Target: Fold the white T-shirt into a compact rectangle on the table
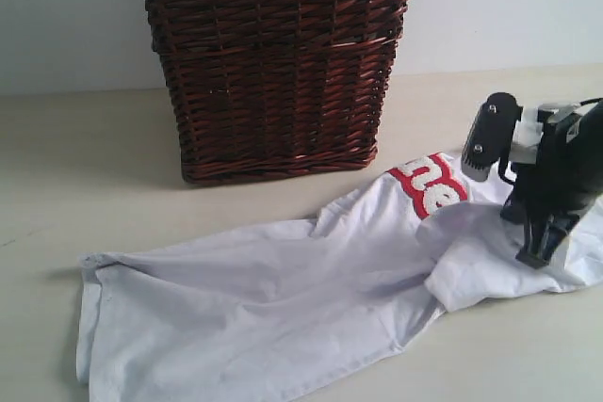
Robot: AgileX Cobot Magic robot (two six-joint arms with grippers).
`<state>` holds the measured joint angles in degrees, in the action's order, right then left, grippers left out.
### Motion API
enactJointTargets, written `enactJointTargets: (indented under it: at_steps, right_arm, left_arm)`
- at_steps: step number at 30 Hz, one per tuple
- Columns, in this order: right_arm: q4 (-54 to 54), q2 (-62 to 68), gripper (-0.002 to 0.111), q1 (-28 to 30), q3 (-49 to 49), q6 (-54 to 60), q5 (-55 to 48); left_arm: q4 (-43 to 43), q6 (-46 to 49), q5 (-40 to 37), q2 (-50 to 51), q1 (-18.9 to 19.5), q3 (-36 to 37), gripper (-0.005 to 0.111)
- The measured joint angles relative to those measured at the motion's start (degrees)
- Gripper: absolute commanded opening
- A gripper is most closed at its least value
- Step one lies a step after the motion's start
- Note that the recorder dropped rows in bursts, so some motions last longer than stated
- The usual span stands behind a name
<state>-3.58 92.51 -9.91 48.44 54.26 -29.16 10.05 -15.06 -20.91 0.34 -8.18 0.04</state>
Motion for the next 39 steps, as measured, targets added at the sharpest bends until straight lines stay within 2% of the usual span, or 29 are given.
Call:
enactJointTargets:
  at_steps: [5, 7, 9, 14, 16, 22, 24, 29, 30, 36, 39]
  right_arm:
    - [7.6, 1.6, 0.0, 0.0, 1.1, -8.6, 12.5]
    - [8.2, 2.4, 0.005, 0.0, 1.1, -9.4, 17.6]
    - [8.4, 3.3, 0.015, 0.0, 1.1, -9.9, 22.8]
    - [8.7, 5.8, 0.05, 0.0, 1.5, -10.1, 29.5]
    - [8.8, 7.3, 0.053, 0.0, 1.6, -10.2, 30.2]
    - [1.3, 9.4, 0.046, 0.0, 1.6, -10.6, 31.0]
    - [-1.9, 8.2, 0.037, 0.0, 1.6, -10.6, 31.1]
    - [-7.0, 5.1, 0.003, 0.0, 1.6, -10.6, 27.4]
    - [-7.1, 5.4, 0.0, 0.1, 1.6, -10.4, 26.8]
    - [-7.8, 13.1, 0.0, 1.4, 1.6, -10.1, 30.2]
    - [-7.9, 17.5, 0.0, 1.4, 2.2, -9.9, 28.5]
  left_arm:
    - [0.0, 0.0, 0.0, 0.0, 0.0, 0.0, 0.001]
    - [0.0, 0.0, 0.0, 0.0, 0.0, 0.0, 0.001]
    - [0.0, 0.0, 0.0, 0.0, 0.0, 0.0, 0.001]
    - [0.0, 0.0, 0.0, 0.0, 0.0, 0.0, 0.001]
    - [0.0, 0.0, 0.0, 0.0, 0.0, 0.0, 0.001]
    - [0.0, 0.0, 0.0, 0.0, 0.0, 0.0, 0.001]
    - [0.0, 0.0, 0.0, 0.0, 0.0, 0.0, 0.001]
    - [0.0, 0.0, 0.0, 0.0, 0.0, 0.0, 0.001]
    - [0.0, 0.0, 0.0, 0.0, 0.0, 0.0, 0.001]
    - [0.0, 0.0, 0.0, 0.0, 0.0, 0.0, 0.001]
    - [0.0, 0.0, 0.0, 0.0, 0.0, 0.0, 0.001]
